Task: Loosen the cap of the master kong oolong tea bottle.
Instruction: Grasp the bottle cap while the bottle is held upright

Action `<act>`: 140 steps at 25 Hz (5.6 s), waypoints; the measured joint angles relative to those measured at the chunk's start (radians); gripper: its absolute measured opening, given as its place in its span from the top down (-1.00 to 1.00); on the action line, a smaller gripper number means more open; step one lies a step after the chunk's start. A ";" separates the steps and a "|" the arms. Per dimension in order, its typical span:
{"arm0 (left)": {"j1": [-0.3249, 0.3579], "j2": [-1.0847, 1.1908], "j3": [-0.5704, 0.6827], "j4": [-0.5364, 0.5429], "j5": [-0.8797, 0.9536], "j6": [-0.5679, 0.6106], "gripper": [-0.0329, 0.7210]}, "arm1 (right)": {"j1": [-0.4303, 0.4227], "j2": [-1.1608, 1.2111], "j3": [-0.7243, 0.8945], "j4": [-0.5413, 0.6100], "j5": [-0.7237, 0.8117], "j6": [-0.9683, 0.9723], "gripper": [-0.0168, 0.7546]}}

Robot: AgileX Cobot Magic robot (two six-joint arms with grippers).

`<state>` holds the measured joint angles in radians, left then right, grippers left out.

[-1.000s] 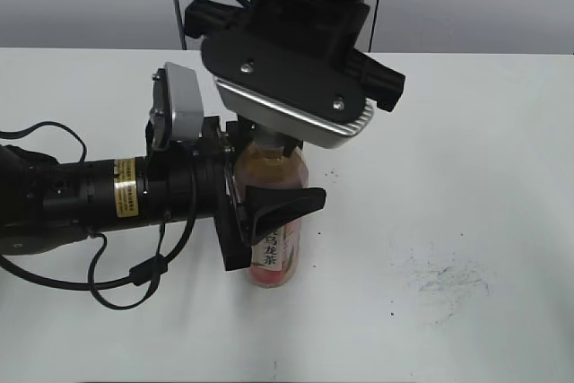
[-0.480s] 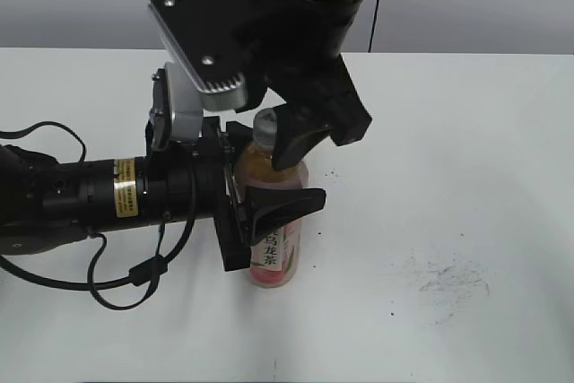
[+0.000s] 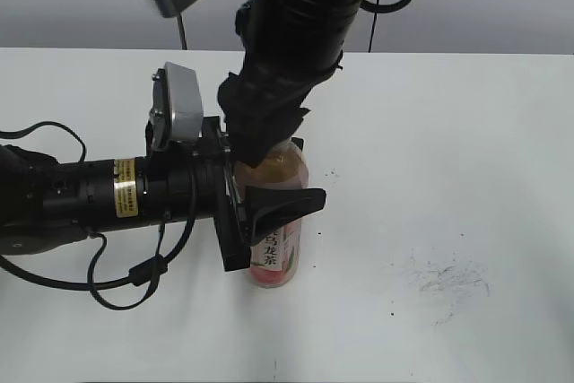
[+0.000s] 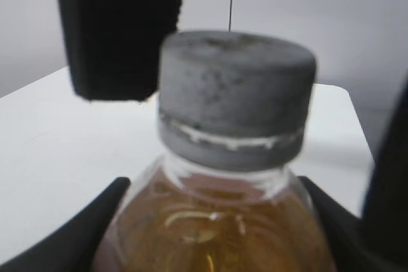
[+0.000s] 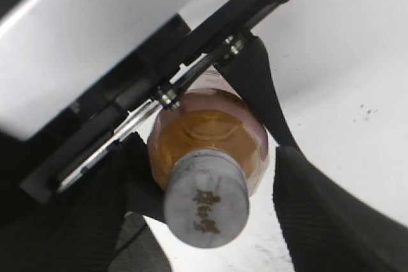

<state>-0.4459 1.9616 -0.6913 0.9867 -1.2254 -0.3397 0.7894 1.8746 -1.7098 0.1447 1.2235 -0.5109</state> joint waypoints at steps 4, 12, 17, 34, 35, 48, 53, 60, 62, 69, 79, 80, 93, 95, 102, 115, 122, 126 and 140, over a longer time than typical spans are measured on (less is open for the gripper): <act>0.000 0.000 0.000 0.000 0.000 0.000 -0.27 | 0.000 0.000 0.000 0.005 0.000 0.258 -0.42; 0.000 0.000 0.000 0.000 0.000 0.000 -0.27 | 0.000 0.000 0.000 0.005 0.000 0.495 -0.30; 0.000 0.000 0.000 0.000 0.000 0.000 -0.27 | 0.000 -0.015 0.000 -0.001 0.000 0.520 -0.26; 0.000 0.000 0.000 0.000 0.000 0.000 -0.27 | 0.000 -0.034 0.024 0.012 -0.001 0.521 -0.04; 0.000 0.000 0.000 0.000 0.000 0.000 -0.27 | 0.000 -0.034 0.033 0.015 -0.001 0.511 -0.03; -0.001 0.000 0.000 0.001 -0.001 0.001 -0.27 | 0.000 -0.042 0.050 -0.003 -0.001 0.361 0.22; -0.001 0.000 0.000 0.006 -0.004 0.003 -0.27 | 0.000 -0.043 0.051 -0.004 -0.001 0.092 0.23; -0.001 0.000 0.000 0.020 -0.008 0.008 -0.27 | -0.003 -0.045 0.051 0.015 -0.001 -0.454 0.23; -0.001 0.000 0.000 0.028 -0.010 0.008 -0.27 | -0.005 -0.046 0.051 0.030 -0.001 -0.642 0.23; -0.001 0.000 0.000 0.042 -0.013 0.015 -0.27 | -0.005 -0.049 0.051 0.050 -0.001 -1.299 0.23; -0.001 0.000 0.000 0.041 -0.012 0.016 -0.27 | -0.005 -0.051 0.051 0.055 -0.002 -1.760 0.23; -0.001 0.000 0.000 0.040 -0.012 0.016 -0.27 | -0.005 -0.051 0.051 0.054 -0.002 -1.746 0.23; -0.001 0.000 0.000 0.015 -0.005 -0.005 -0.27 | -0.003 -0.052 0.051 0.083 -0.004 -1.098 -0.30; -0.001 0.000 0.000 0.014 -0.005 -0.006 -0.27 | -0.003 -0.052 0.051 0.084 -0.004 -0.953 -0.47; -0.001 0.000 0.000 0.001 -0.002 -0.011 -0.27 | -0.003 -0.052 0.051 0.035 -0.004 -0.250 -0.54; -0.001 0.000 0.000 -0.010 0.001 -0.014 -0.27 | -0.003 -0.052 0.051 -0.024 -0.006 0.499 -0.31; -0.001 0.000 0.000 -0.012 0.001 -0.015 -0.27 | -0.001 -0.052 0.051 -0.019 -0.031 0.600 -0.14; -0.001 0.000 0.000 -0.012 0.001 -0.015 -0.27 | 0.000 -0.052 0.051 -0.007 -0.043 0.603 0.01; -0.003 0.000 0.000 -0.012 0.002 -0.012 -0.27 | 0.000 -0.052 0.050 0.003 -0.029 0.063 0.25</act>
<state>-0.4487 1.9616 -0.6913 0.9746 -1.2230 -0.3517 0.7892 1.8226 -1.6595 0.1476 1.1945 -0.4475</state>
